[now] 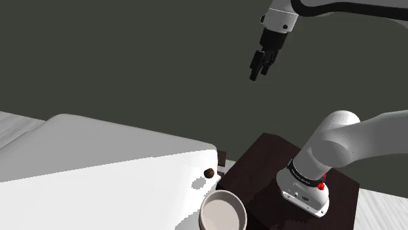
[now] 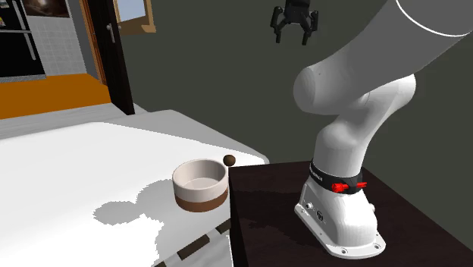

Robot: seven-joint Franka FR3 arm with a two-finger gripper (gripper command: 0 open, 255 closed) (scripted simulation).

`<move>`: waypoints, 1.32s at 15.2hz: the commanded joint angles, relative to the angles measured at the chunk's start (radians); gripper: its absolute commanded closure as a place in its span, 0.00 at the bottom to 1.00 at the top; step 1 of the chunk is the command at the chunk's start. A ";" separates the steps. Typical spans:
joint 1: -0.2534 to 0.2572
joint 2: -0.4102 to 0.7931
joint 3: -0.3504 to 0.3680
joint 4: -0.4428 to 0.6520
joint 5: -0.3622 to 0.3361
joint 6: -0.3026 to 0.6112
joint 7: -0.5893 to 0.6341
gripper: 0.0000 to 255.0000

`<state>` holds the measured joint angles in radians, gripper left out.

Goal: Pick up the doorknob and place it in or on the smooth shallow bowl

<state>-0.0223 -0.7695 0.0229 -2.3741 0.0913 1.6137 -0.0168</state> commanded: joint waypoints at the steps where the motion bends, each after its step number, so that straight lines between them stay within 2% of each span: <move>1: 0.000 0.000 0.000 0.000 0.000 0.000 0.000 0.00; 11: 0.060 -0.002 0.155 -0.283 0.090 0.294 0.126 0.00; 16: 0.099 0.069 0.245 -0.381 0.144 0.468 0.194 0.00; 20: 0.125 0.171 0.324 -0.432 0.183 0.624 0.252 0.00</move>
<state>0.0960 -0.6267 0.3255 -2.7941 0.2642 2.1953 0.2190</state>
